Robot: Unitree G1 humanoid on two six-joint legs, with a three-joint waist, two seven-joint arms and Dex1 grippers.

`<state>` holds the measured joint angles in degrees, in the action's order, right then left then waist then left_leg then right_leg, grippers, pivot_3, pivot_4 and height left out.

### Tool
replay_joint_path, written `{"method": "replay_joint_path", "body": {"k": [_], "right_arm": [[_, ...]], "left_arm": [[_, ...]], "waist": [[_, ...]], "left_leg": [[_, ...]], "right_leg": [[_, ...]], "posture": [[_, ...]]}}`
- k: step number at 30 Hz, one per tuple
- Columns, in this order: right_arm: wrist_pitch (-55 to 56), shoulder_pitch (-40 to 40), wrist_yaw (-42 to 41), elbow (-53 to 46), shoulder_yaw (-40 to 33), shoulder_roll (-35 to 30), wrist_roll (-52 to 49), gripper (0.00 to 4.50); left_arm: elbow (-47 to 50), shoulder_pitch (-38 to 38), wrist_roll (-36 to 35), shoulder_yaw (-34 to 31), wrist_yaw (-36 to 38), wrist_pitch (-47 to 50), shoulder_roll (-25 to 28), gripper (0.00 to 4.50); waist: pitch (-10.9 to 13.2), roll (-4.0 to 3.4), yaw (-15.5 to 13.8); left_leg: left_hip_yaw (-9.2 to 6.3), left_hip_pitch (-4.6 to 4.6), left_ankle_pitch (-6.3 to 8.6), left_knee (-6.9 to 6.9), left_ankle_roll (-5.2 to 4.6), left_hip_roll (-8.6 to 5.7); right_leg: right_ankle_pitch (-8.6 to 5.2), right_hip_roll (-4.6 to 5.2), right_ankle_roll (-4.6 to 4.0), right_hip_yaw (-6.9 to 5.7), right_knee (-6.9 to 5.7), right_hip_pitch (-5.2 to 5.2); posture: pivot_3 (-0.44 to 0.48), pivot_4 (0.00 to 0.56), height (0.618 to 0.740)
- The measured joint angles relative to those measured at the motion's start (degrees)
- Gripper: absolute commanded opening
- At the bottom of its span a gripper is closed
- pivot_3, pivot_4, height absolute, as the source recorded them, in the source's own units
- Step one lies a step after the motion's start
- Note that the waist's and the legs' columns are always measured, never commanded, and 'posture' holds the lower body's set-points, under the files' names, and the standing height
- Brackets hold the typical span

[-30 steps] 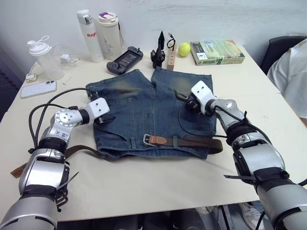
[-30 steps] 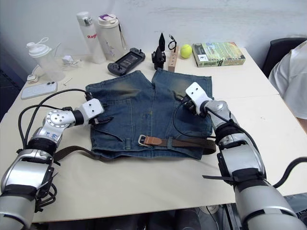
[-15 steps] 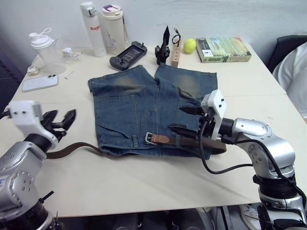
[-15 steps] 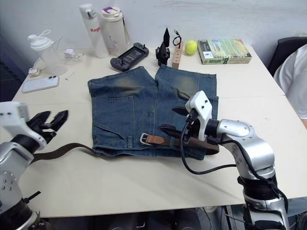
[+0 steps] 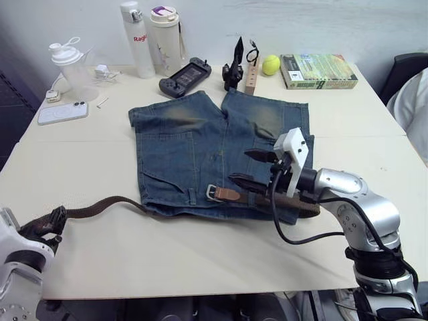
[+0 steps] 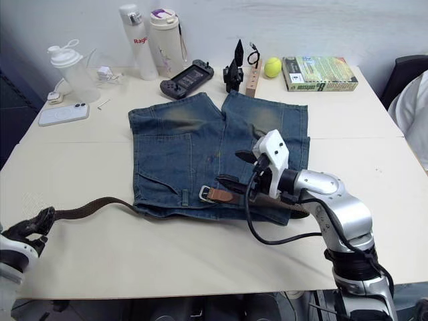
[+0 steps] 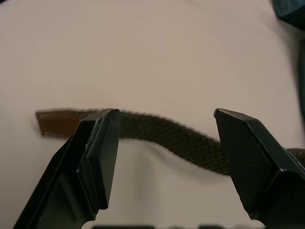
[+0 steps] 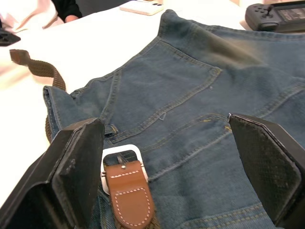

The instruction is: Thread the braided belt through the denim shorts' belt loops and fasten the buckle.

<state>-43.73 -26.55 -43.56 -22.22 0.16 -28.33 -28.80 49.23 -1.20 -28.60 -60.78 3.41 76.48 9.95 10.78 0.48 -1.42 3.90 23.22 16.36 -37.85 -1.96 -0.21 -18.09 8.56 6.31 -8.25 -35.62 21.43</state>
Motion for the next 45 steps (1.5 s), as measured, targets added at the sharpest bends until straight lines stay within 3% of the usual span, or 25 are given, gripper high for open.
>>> {"method": "replay_joint_path", "body": {"k": [3,5,6,10,13,16,26,29,31,33,34,36,41,45], "right_arm": [[0.2,0.0,-0.1,0.0,1.4,0.0,0.1,4.4],[0.7,0.3,-0.5,0.0,2.3,-0.4,0.7,4.4],[0.9,0.0,-0.5,-0.1,2.5,-0.4,0.7,4.4],[0.9,0.1,-0.1,-0.1,3.7,-0.3,0.7,4.4],[0.9,1.2,-0.7,-1.7,4.5,-0.9,0.7,4.4],[0.9,2.6,-0.7,-3.1,4.5,-1.8,0.6,4.4],[1.1,4.9,0.6,-5.5,4.2,-2.3,0.4,4.4],[1.6,5.0,1.5,-5.6,4.1,-2.1,0.5,4.4],[2.4,5.0,2.1,-5.6,3.9,-1.6,0.5,4.4],[2.7,5.5,2.5,-5.7,3.7,-1.4,0.6,4.4],[3.0,6.0,2.7,-5.7,3.8,-1.8,1.0,4.4],[3.7,5.9,2.9,-5.6,4.1,-1.3,1.1,4.4],[4.7,5.6,2.9,-5.6,4.8,-0.5,1.3,4.4],[6.3,4.9,-0.7,-5.5,6.5,-2.5,1.5,4.4]], "left_arm": [[0.0,1.9,0.0,-0.8,-0.1,-0.5,-1.9,3.47],[0.0,2.3,0.4,-0.5,-1.0,-0.1,-3.0,3.47],[0.0,1.8,0.7,-0.2,-1.6,0.5,-2.7,3.47],[-0.4,-4.1,0.7,-0.9,-3.6,3.5,-3.4,3.47],[-3.5,-17.5,1.7,-4.8,-7.6,8.8,-5.1,3.47],[-6.4,-25.5,4.1,-8.6,-10.3,12.7,-5.5,3.47],[-8.8,-39.1,12.8,-12.7,-22.1,16.1,-15.0,3.47],[-8.4,-38.3,14.4,-11.1,-23.4,15.9,-14.9,3.47],[-7.1,-33.3,14.5,-6.5,-23.1,15.9,-13.9,3.47],[-7.2,-24.0,13.9,3.0,-19.5,16.5,-4.6,3.47],[-7.1,-23.1,13.8,5.0,-16.9,15.4,-1.0,3.47],[-5.9,-19.5,11.4,8.6,-10.5,8.8,2.6,3.47],[-4.8,-9.7,-1.3,3.3,6.3,0.5,-0.3,3.47],[-4.9,-2.1,-8.7,-1.6,11.1,2.9,-3.2,3.47]], "waist": [[0.0,-0.01,0.1],[0.0,-0.02,0.6],[0.0,0.07,0.1],[0.1,0.06,-1.1],[0.1,0.16,-1.7],[0.1,0.25,-1.5],[0.2,0.39,-1.4],[0.2,0.39,-1.2],[0.2,0.38,-0.9],[0.3,0.49,0.0],[0.3,0.5,-0.1],[0.3,0.49,-0.2],[0.3,0.5,0.2],[0.3,0.5,0.3]], "left_leg": [[-0.52,0.0,0.0,0.12,-0.03,-0.14],[-2.06,-0.15,-0.55,0.64,-0.15,-0.89],[-1.91,-0.02,-0.56,0.55,-0.15,-0.91],[-1.87,0.03,-0.65,0.51,-0.05,-0.95],[-1.79,0.01,-0.49,0.49,0.26,-0.93],[-1.61,-0.01,-0.53,0.53,0.15,-0.78],[-1.48,-0.02,-0.51,0.54,0.37,-0.37],[-1.35,-0.05,-0.5,0.64,0.39,-0.36],[-1.22,-0.1,-0.49,0.68,0.39,-0.33],[-1.04,-0.07,-0.48,0.68,0.42,-0.21],[-0.96,-0.03,-0.5,0.65,0.47,-0.18],[-0.84,-0.04,-0.49,0.67,0.51,-0.19],[-0.52,-0.02,-0.44,0.68,0.47,-0.04],[-0.44,-0.05,-0.42,0.66,0.43,0.0]], "right_leg": [[0.0,0.13,0.0,-0.62,0.05,-0.47],[-0.09,0.9,0.1,-2.35,0.42,-1.3],[-0.09,0.75,0.16,-1.85,-0.02,-0.92],[-0.09,0.65,0.17,-1.07,0.14,-0.93],[-0.09,0.57,0.18,-0.92,0.12,-0.87],[-0.09,0.28,0.19,-0.86,0.19,-0.8],[-0.08,-0.13,0.16,-0.68,0.42,-0.81],[-0.08,-0.14,0.16,-0.65,0.42,-0.72],[-0.08,-0.16,0.16,-0.54,0.41,-0.69],[-0.11,-0.28,0.11,-0.22,0.1,-0.38],[-0.16,-0.31,0.01,0.0,0.05,-0.27],[-0.17,-0.28,-0.01,0.39,0.06,-0.23],[-0.17,-0.28,-0.01,0.64,0.07,-0.04],[-0.19,-0.35,-0.04,0.69,0.06,-0.01]], "posture": [[0.0,0.15,0.72],[0.0,0.15,0.72],[0.0,0.15,0.72],[0.0,0.15,0.72],[0.0,0.15,0.72],[0.0,0.15,0.72],[0.0,0.15,0.72],[0.0,0.15,0.72],[0.0,0.15,0.72],[0.0,0.15,0.72],[0.0,0.15,0.72],[0.0,0.15,0.72],[0.0,0.15,0.72],[0.0,0.15,0.72]]}}
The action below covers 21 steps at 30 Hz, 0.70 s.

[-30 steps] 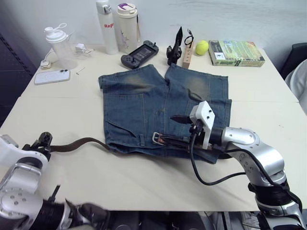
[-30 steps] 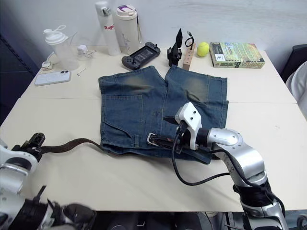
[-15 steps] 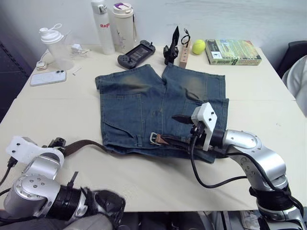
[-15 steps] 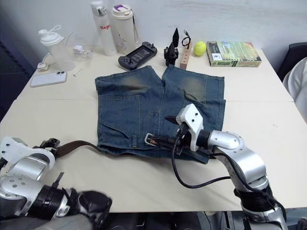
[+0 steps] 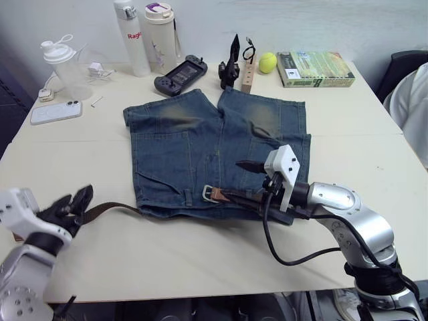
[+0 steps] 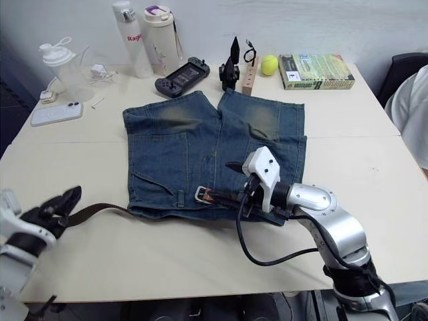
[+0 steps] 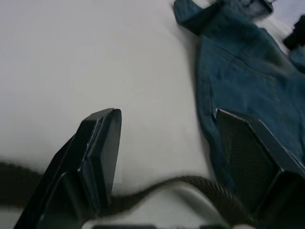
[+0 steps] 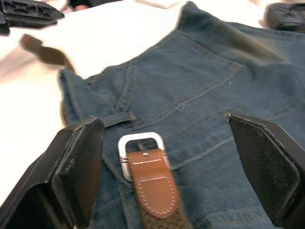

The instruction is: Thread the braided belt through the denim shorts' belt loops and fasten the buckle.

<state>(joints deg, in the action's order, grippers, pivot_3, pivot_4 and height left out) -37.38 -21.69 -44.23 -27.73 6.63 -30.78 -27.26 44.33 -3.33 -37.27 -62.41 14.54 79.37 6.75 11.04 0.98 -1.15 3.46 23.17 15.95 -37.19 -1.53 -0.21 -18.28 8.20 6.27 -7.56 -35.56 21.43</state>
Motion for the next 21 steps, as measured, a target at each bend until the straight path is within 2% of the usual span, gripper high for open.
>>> {"method": "replay_joint_path", "body": {"k": [5,11,18,21], "right_arm": [[2.7,-2.0,-4.7,0.9,0.6,-2.1,0.3,4.4],[3.8,-2.0,-6.5,3.1,1.9,-2.5,0.8,4.4],[3.9,-2.0,-6.0,3.3,1.9,-2.2,0.9,4.4],[3.9,-2.0,-5.5,3.3,1.9,-1.8,0.9,4.4]], "left_arm": [[1.5,-3.5,-3.4,-6.6,-4.2,6.0,-3.7,3.47],[5.1,-9.1,-5.6,-9.5,-7.4,13.0,-6.5,3.47],[4.4,-0.6,-7.9,-14.4,-7.9,13.3,-6.7,3.47],[4.3,5.9,-7.9,-12.3,-6.5,12.2,-6.2,3.47]], "waist": [[0.0,0.12,-0.9],[0.0,0.15,-0.6],[0.0,0.15,0.2],[0.0,0.15,-0.2]], "left_leg": [[-0.08,0.01,0.13,-0.17,-0.04,-0.06],[0.0,0.02,0.17,-0.15,-0.09,-0.07],[0.14,-0.03,0.17,-0.16,-0.09,0.06],[0.16,-0.03,0.28,-0.19,-0.06,0.02]], "right_leg": [[0.0,0.16,-0.01,-0.01,0.04,-0.02],[0.01,0.1,0.0,0.0,-0.08,-0.02],[0.01,0.05,-0.01,0.08,0.03,0.01],[0.0,0.23,-0.01,0.15,0.08,0.03]], "posture": [[0.0,0.15,0.72],[0.0,0.15,0.72],[0.0,0.15,0.72],[0.0,0.15,0.72]]}}
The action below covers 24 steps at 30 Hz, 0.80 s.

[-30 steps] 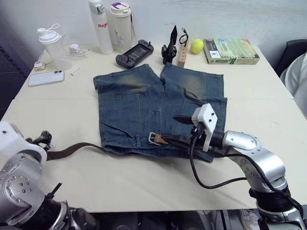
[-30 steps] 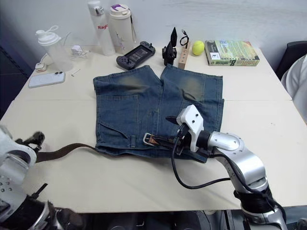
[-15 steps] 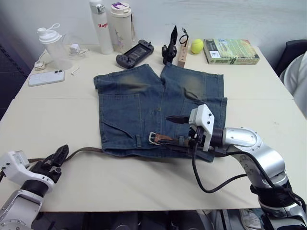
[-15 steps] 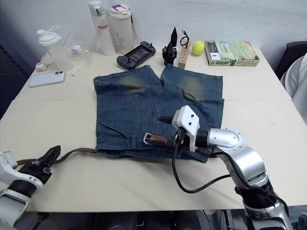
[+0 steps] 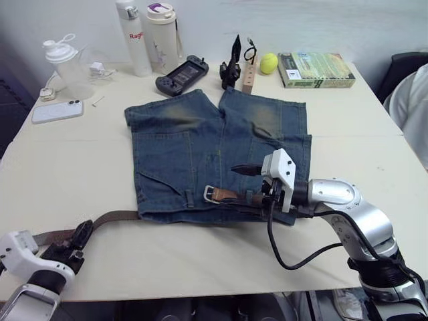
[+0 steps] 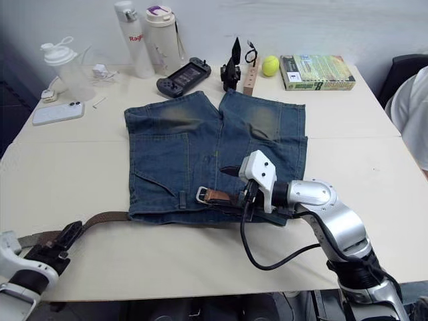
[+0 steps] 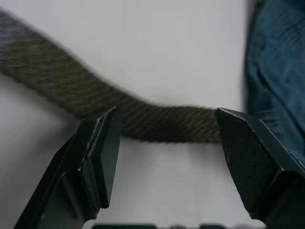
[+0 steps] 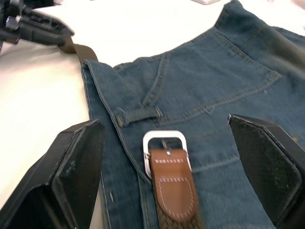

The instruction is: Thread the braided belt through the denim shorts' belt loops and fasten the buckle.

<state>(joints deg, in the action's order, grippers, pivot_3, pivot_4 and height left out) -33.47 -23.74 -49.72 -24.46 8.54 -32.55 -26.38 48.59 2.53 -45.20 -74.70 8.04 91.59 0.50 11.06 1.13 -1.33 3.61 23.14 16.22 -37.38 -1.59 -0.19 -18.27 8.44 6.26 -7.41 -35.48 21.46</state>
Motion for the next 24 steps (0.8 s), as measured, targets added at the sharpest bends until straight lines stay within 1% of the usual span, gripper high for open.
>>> {"method": "replay_joint_path", "body": {"k": [1,3,6,8,10,14,17,18,20,24], "right_arm": [[0.0,0.0,0.1,0.0,0.0,0.0,0.1,4.4],[0.0,-0.1,0.4,0.0,0.0,0.2,0.3,4.4],[0.0,-0.1,0.6,0.0,0.0,0.4,0.6,4.4],[0.0,-0.2,0.7,0.0,0.1,0.6,0.7,4.4],[0.2,-0.2,0.8,0.1,0.1,0.6,1.1,4.4],[0.7,-0.8,0.9,0.5,0.0,0.8,1.2,4.4],[0.7,-1.0,0.9,0.5,0.0,1.2,1.2,4.4],[0.7,-1.0,0.9,0.5,0.0,1.2,1.2,4.4],[0.7,-1.2,0.9,0.5,0.0,1.3,1.2,4.4],[0.8,-1.4,1.1,0.5,0.0,1.3,1.2,4.4]], "left_arm": [[0.1,1.6,-0.1,1.0,0.8,-1.3,0.0,3.47],[-0.1,2.2,-0.2,2.0,0.9,-3.0,-0.3,3.47],[-1.9,-0.1,-3.8,1.7,0.9,-9.3,-0.8,3.47],[-2.1,1.5,-10.8,0.8,1.1,-13.6,-2.1,3.47],[-2.7,6.9,-16.6,0.9,0.6,-15.1,-3.1,3.47],[-9.2,15.2,-24.8,1.9,-5.3,-18.7,-4.0,3.47],[-11.4,19.4,-28.7,4.9,-8.2,-22.2,-2.7,3.47],[-11.6,20.2,-29.9,5.8,-9.4,-23.4,-2.4,3.47],[-13.5,21.2,-33.0,8.1,-12.3,-27.1,-1.6,3.47],[-16.7,19.2,-36.6,11.0,-18.7,-33.1,1.4,3.47]], "waist": [[0.0,0.0,-0.1],[0.0,-0.02,-0.3],[0.0,-0.01,-0.3],[0.0,-0.01,0.0],[0.0,0.0,0.7],[0.0,0.0,1.0],[0.0,0.01,0.5],[0.0,0.01,0.1],[0.0,-0.01,-0.3],[0.0,-0.03,-0.2]], "left_leg": [[0.0,0.0,0.06,-0.01,0.04,0.0],[-0.03,0.0,0.23,-0.01,0.33,-0.03],[-0.06,0.02,0.25,-0.04,0.37,0.0],[0.0,0.02,0.27,-0.02,0.21,0.01],[0.13,0.01,0.22,0.0,-0.02,0.1],[0.11,0.01,0.2,-0.04,-0.07,0.19],[0.1,0.0,0.27,-0.15,-0.1,0.18],[0.09,0.0,0.46,-0.19,0.16,0.18],[0.08,0.01,0.57,-0.23,0.17,0.18],[0.08,0.03,0.55,-0.22,0.18,0.24]], "right_leg": [[0.0,0.03,0.0,0.01,0.02,0.0],[0.0,0.07,0.0,0.01,0.03,0.01],[0.02,0.08,-0.03,0.0,0.03,0.01],[0.02,0.1,-0.03,0.02,0.06,0.0],[0.02,0.06,-0.03,0.01,0.02,-0.02],[0.01,0.03,-0.05,-0.03,0.09,-0.01],[0.01,0.09,-0.09,0.0,0.15,-0.01],[0.02,0.11,-0.11,0.02,0.15,-0.02],[0.03,0.15,-0.12,0.04,0.16,-0.02],[0.02,0.11,-0.16,0.04,0.16,0.01]], "posture": [[0.0,0.15,0.72],[0.0,0.15,0.72],[0.0,0.15,0.72],[0.0,0.15,0.72],[0.0,0.15,0.72],[0.0,0.15,0.72],[0.0,0.15,0.72],[0.0,0.15,0.72],[0.0,0.15,0.72],[0.0,0.15,0.72]]}}
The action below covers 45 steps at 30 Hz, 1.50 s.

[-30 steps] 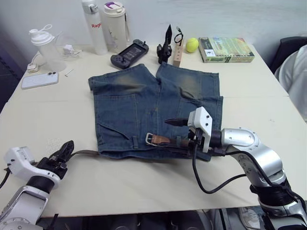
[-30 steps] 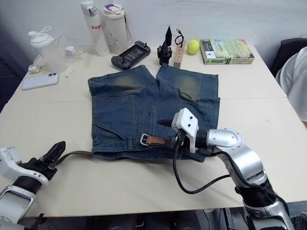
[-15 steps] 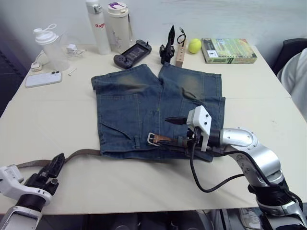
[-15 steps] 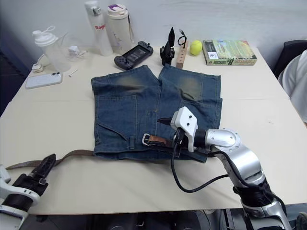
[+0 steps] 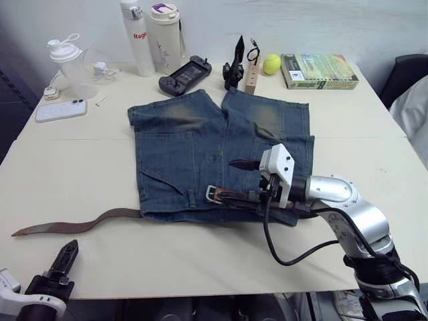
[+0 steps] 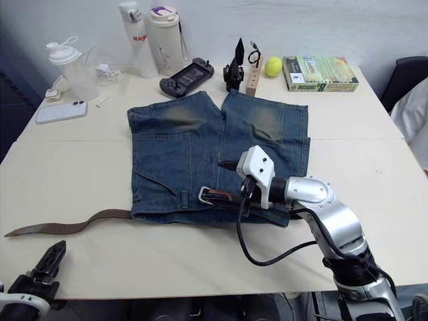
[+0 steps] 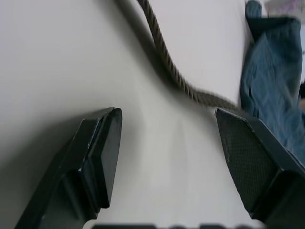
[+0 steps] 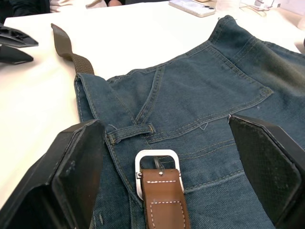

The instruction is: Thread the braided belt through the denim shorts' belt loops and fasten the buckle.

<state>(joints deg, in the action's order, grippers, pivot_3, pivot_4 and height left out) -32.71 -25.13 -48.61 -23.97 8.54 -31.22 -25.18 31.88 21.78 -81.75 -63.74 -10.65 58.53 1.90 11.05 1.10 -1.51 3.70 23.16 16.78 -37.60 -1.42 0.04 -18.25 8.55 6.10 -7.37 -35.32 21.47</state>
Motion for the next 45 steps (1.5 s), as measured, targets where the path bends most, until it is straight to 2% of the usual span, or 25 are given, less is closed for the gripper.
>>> {"method": "replay_joint_path", "body": {"k": [5,10,13,17,18,19,21,24,27,30,32,33,35,36,37,40,42,45], "right_arm": [[-0.1,-0.1,1.0,0.0,0.0,0.4,0.0,4.4],[-0.4,-0.1,1.8,-0.1,0.0,0.4,-0.1,4.4],[-0.7,-0.1,2.1,-0.1,0.0,0.4,-0.2,4.5],[-1.2,-0.1,2.7,-0.4,-0.3,0.4,-0.7,4.5],[-1.2,-0.1,2.9,-0.4,-0.4,0.4,-0.9,4.5],[-1.3,-0.1,3.0,-0.4,-0.4,0.4,-0.9,4.5],[-1.4,-0.1,3.2,-0.5,-0.5,0.4,-1.1,4.5],[-1.6,-0.1,3.5,-0.5,-1.0,0.4,-1.3,4.5],[-2.2,-0.1,4.0,-0.6,-1.8,0.2,-1.4,4.5],[-2.5,-0.2,4.4,-0.8,-2.0,0.1,-1.3,4.5],[-2.5,-0.2,4.5,-1.1,-2.0,0.0,-1.2,4.5],[-2.5,-0.2,4.6,-1.3,-2.0,-0.1,-1.0,4.5],[-2.3,-0.4,5.0,-1.7,-1.8,-0.3,0.2,4.5],[-2.0,-0.8,5.2,-1.9,-1.5,-0.3,0.8,4.5],[-0.8,-1.1,5.4,-2.0,-0.9,-0.5,2.4,4.5],[3.8,-2.4,5.9,-2.0,2.4,-1.3,7.9,4.5],[8.1,-3.7,6.3,-2.1,4.8,-1.7,12.9,4.5],[12.2,-4.9,6.5,-2.1,7.4,-1.5,16.5,4.5]], "left_arm": [[-6.0,-5.4,-5.2,5.2,-11.9,-8.1,5.7,3.47],[-7.8,-5.7,-6.3,10.1,-16.2,-12.4,10.2,3.47],[-7.5,-6.0,-6.8,12.7,-19.9,-15.3,10.8,2.69],[-7.7,-6.9,-6.9,15.6,-24.9,-18.7,11.8,0.94],[-8.0,-7.7,-6.9,16.6,-26.3,-19.4,12.3,0.35],[-8.1,-8.1,-6.9,17.3,-26.9,-19.8,12.7,0.02],[-8.1,-9.1,-6.8,18.7,-27.4,-20.2,13.7,0.02],[-8.1,-11.2,-4.7,21.5,-26.8,-20.4,18.2,0.02],[-8.0,-14.4,0.6,25.0,-22.5,-19.4,26.2,0.02],[-7.6,-19.6,8.6,29.8,-13.5,-18.4,37.3,0.02],[-6.7,-21.5,18.5,35.5,-3.3,-19.3,48.0,0.02],[-5.8,-21.6,22.5,37.5,-0.2,-20.2,51.6,0.02],[-5.3,-23.2,39.9,48.7,11.2,-28.1,64.8,0.02],[-4.9,-24.7,45.7,52.2,15.2,-31.6,67.6,0.02],[-4.6,-27.1,53.1,56.6,20.0,-36.7,69.2,0.02],[-4.5,-30.6,64.6,66.3,28.6,-44.9,69.2,0.02],[-5.8,-33.3,70.0,71.5,32.7,-47.3,66.9,0.02],[-6.2,-35.5,73.3,73.8,35.0,-49.0,64.3,0.02]], "waist": [[-0.1,-0.11,0.1],[-0.1,-0.38,0.1],[-0.2,-0.43,0.0],[-0.2,-0.42,-0.2],[-0.2,-0.42,-0.3],[-0.2,-0.4,-0.3],[-0.2,-0.35,-0.2],[-0.2,-0.33,0.0],[-0.2,-0.32,0.0],[-0.2,-0.32,0.1],[-0.1,-0.31,0.2],[-0.1,-0.34,0.3],[-0.1,-0.32,0.3],[-0.1,-0.39,0.3],[-0.1,-0.52,0.3],[-0.1,-0.52,0.6],[0.0,-0.5,0.9],[0.0,-0.42,1.0]], "left_leg": [[0.03,-0.02,-0.16,0.0,-0.23,-0.02],[0.04,-0.06,-0.19,0.01,-0.19,-0.01],[0.04,-0.07,-0.19,0.01,-0.18,-0.02],[0.03,-0.05,-0.2,0.0,-0.18,-0.05],[0.02,-0.03,-0.2,-0.02,-0.18,-0.05],[0.02,-0.02,-0.2,-0.03,-0.18,-0.05],[0.03,-0.01,-0.19,-0.03,-0.18,-0.05],[0.04,0.0,-0.2,-0.01,-0.19,-0.04],[0.04,0.02,-0.23,0.01,-0.15,-0.06],[0.12,0.01,-0.23,0.08,-0.13,-0.17],[0.22,0.02,-0.21,0.25,-0.05,-0.17],[0.36,-0.05,-0.22,0.39,-0.07,-0.24],[0.61,0.02,-0.28,0.5,-0.11,-0.2],[0.79,0.02,-0.27,0.63,-0.08,-0.2],[0.96,0.01,-0.28,0.64,-0.09,-0.17],[1.46,0.11,-0.28,0.67,-0.1,0.2],[1.62,0.12,-0.27,0.59,-0.08,0.44],[1.66,0.12,-0.25,0.53,-0.03,0.65]], "right_leg": [[0.0,-0.01,0.0,-0.01,-0.06,-0.01],[0.0,-0.05,0.0,-0.01,-0.13,0.0],[0.0,-0.03,0.0,-0.01,-0.13,-0.01],[0.0,-0.02,0.0,-0.02,-0.14,-0.01],[0.0,-0.02,0.0,-0.03,-0.14,-0.01],[0.0,-0.03,0.0,-0.03,-0.14,-0.01],[0.0,-0.04,0.0,-0.03,-0.13,0.0],[0.0,-0.11,0.0,-0.04,-0.12,0.01],[0.0,-0.32,0.0,-0.1,-0.14,0.03],[0.0,-0.37,0.0,-0.11,-0.18,0.09],[0.02,-0.45,0.04,-0.2,-0.19,0.14],[0.03,-0.46,0.07,-0.21,-0.19,0.19],[0.04,-0.55,0.08,-0.17,-0.11,0.39],[0.05,-0.55,0.1,-0.01,-0.12,0.5],[0.05,-0.57,0.1,0.15,-0.14,0.59],[0.05,-0.88,0.09,0.55,-0.21,1.02],[0.01,-1.07,0.02,0.61,-0.3,1.13],[-0.02,-1.22,-0.02,0.6,-0.32,1.16]], "posture": [[0.0,0.15,0.72],[0.0,0.15,0.72],[0.0,0.15,0.72],[0.0,0.15,0.72],[0.0,0.15,0.72],[0.0,0.15,0.72],[0.0,0.15,0.72],[0.0,0.15,0.72],[0.0,0.15,0.72],[0.0,0.15,0.72],[0.0,0.15,0.72],[0.0,0.15,0.72],[0.0,0.15,0.72],[0.0,0.15,0.72],[0.0,0.15,0.72],[0.0,0.15,0.72],[0.0,0.15,0.72],[0.0,0.15,0.72]]}}
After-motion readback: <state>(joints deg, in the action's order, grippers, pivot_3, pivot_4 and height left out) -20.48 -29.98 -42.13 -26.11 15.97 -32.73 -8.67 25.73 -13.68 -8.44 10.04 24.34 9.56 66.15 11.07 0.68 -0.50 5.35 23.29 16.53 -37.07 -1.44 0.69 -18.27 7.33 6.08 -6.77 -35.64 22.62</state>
